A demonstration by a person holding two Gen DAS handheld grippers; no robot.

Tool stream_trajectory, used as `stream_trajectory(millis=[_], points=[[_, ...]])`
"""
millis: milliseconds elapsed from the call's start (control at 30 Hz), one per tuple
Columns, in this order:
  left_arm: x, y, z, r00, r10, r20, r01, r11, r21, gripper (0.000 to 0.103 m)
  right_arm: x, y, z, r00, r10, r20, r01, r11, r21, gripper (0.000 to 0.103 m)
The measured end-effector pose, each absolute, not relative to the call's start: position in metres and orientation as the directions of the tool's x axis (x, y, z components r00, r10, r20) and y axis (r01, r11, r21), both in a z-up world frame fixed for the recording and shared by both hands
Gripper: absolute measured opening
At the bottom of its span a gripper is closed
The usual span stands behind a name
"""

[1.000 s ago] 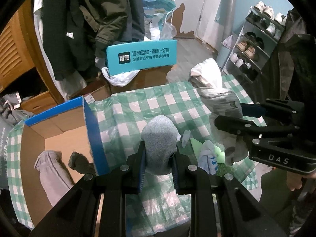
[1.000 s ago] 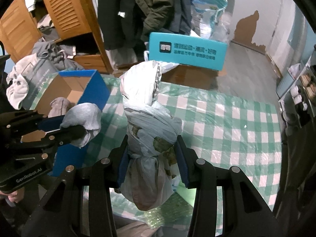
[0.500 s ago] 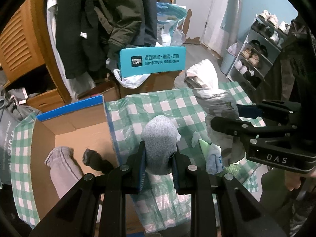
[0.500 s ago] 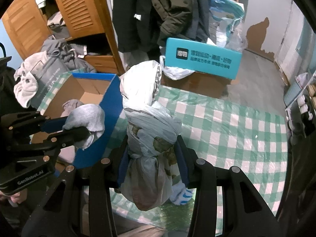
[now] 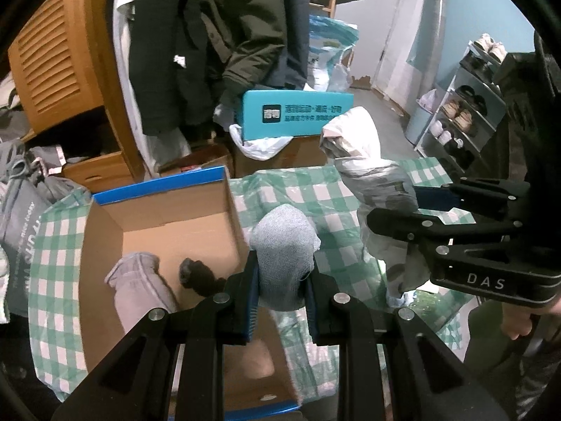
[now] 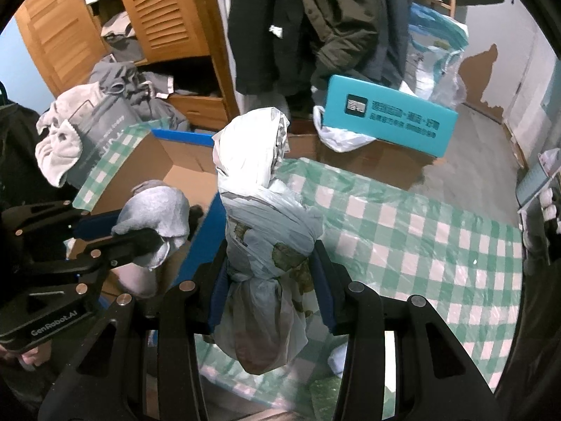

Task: Organize soft objects
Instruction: 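Lift both held items and carry them over the cardboard box, then lower both items into the box and open both grippers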

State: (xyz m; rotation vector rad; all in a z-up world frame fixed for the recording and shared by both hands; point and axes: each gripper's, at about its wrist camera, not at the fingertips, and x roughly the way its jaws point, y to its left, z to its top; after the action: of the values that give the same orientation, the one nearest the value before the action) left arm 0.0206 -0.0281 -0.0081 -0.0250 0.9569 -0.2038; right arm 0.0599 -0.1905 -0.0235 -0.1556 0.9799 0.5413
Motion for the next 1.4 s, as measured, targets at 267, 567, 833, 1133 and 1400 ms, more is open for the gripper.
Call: stream_trajectory(millis=[267, 567, 833, 1133, 1400], points=[[0.017, 0.001, -0.013, 0.562, -0.164, -0.811, 0.114, 0.986, -0.120, 0.023, 0.060, -0.162, -0.026, 0.418, 0.379, -0.826, -0.535, 0.837, 0.113, 0.043], [0.015, 0.038, -0.025, 0.557, -0.132, -0.820, 0.047, 0.991, -0.128, 0.023, 0.061, -0.123, -0.037, 0.367, 0.394, -0.843, -0.576, 0.808, 0.127, 0.043], [0.013, 0.064, -0.037, 0.545, -0.103, -0.832, -0.001, 0.992, -0.123, 0.023, 0.062, -0.087, -0.043, 0.333, 0.403, -0.853, -0.607, 0.783, 0.133, 0.043], [0.015, 0.092, -0.058, 0.510, -0.072, -0.857, -0.062, 0.991, -0.120, 0.023, 0.063, -0.058, -0.056, 0.296, 0.401, -0.867, -0.629, 0.765, 0.140, 0.043], [0.015, 0.095, -0.068, 0.488, -0.050, -0.872, -0.083, 0.991, -0.103, 0.028, 0.064, -0.040, -0.069, 0.258, 0.398, -0.880, -0.640, 0.753, 0.153, 0.043]])
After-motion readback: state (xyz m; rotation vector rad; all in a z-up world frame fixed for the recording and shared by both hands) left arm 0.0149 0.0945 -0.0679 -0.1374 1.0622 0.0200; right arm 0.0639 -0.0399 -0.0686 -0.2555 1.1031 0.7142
